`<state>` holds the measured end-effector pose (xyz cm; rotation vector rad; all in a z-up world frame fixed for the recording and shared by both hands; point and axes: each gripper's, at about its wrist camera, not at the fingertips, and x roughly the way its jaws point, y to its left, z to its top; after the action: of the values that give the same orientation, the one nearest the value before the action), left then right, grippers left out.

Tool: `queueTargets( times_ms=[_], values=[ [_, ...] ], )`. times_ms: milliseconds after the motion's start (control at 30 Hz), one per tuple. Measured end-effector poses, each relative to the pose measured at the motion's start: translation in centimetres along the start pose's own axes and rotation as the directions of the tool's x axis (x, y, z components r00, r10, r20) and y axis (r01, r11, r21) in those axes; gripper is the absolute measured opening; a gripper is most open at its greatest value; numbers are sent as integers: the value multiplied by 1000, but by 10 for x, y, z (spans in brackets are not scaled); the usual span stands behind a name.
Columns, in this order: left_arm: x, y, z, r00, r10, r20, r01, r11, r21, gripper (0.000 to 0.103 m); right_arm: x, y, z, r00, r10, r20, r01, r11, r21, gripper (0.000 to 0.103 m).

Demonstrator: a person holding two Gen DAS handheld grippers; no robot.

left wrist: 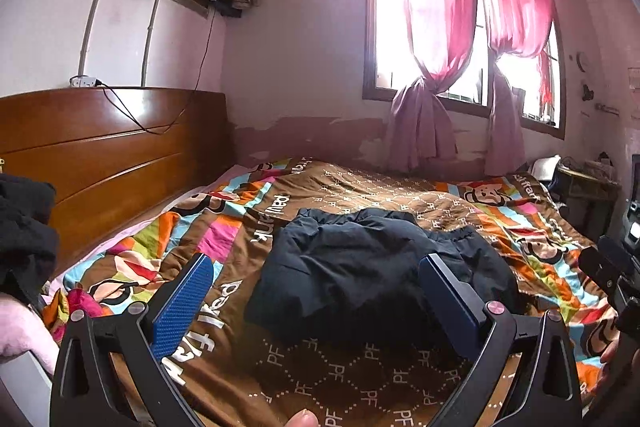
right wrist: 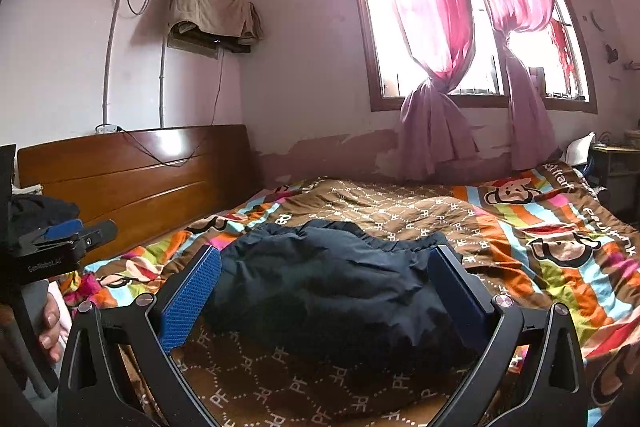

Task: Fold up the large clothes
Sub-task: 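Lower the folded jacket onto the duvet and open both tools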

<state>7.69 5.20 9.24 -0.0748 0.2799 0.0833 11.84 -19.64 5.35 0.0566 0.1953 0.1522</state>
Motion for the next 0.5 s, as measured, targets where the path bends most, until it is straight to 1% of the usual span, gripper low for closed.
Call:
queueTargets(
  times_ms=[233, 333, 433, 500],
  values=[
    [-7, -6, -22, 1000, 2, -14, -1, 1000, 14, 103, -9, 2, -16, 1000, -7, -22, 7, 1000, -5, 102],
    [-7, -7, -40, 1000, 2, -22, -2, 1000, 15, 103, -13, 6, -28, 1000, -11, -29, 11, 1000, -18, 102],
    [-5, -7, -59, 999, 9, -50, -9, 1000, 3, 103, -13, 5, -41, 998, -17, -60, 16, 1000, -20, 102],
    [-6, -9, -70, 998, 22, -53, -22, 1000, 6, 103, -12, 3, -50, 997, -28, -77, 27, 999, -20, 102]
  ],
)
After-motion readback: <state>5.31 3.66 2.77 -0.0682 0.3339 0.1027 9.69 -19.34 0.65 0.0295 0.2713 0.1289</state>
